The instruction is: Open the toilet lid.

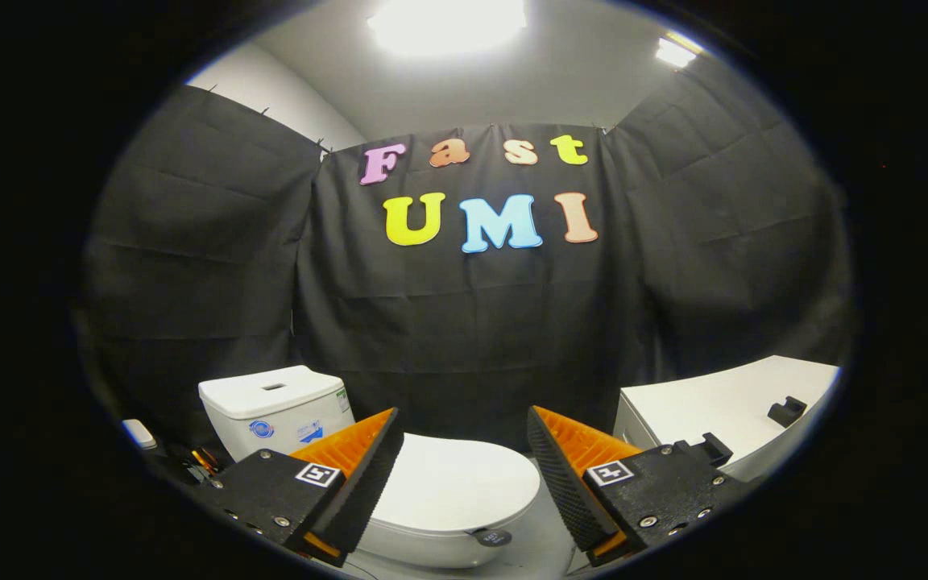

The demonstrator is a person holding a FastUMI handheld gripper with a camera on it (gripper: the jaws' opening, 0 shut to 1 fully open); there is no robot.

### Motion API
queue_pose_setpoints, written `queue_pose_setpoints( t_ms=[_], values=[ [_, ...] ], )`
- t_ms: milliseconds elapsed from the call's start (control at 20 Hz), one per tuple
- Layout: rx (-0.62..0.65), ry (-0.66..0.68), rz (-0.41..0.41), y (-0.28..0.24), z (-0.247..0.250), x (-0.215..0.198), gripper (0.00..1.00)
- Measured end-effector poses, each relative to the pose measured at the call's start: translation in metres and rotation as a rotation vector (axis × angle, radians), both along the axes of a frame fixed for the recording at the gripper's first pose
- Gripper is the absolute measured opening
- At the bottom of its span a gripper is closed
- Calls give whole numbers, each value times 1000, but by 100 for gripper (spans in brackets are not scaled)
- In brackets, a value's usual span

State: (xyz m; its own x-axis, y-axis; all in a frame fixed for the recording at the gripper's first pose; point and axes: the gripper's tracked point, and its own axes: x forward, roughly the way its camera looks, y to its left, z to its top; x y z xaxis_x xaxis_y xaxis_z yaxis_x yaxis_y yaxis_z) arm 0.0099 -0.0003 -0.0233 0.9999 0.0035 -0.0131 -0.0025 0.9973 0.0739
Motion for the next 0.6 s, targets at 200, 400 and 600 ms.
queue_pose_setpoints(
  t_ms=[200, 400, 600],
  values=[
    [70, 12, 8, 0, -13, 6, 95],
    [174, 31, -2, -1, -28, 7, 95],
    [234, 55, -13, 1, -41, 11, 96]
  ],
)
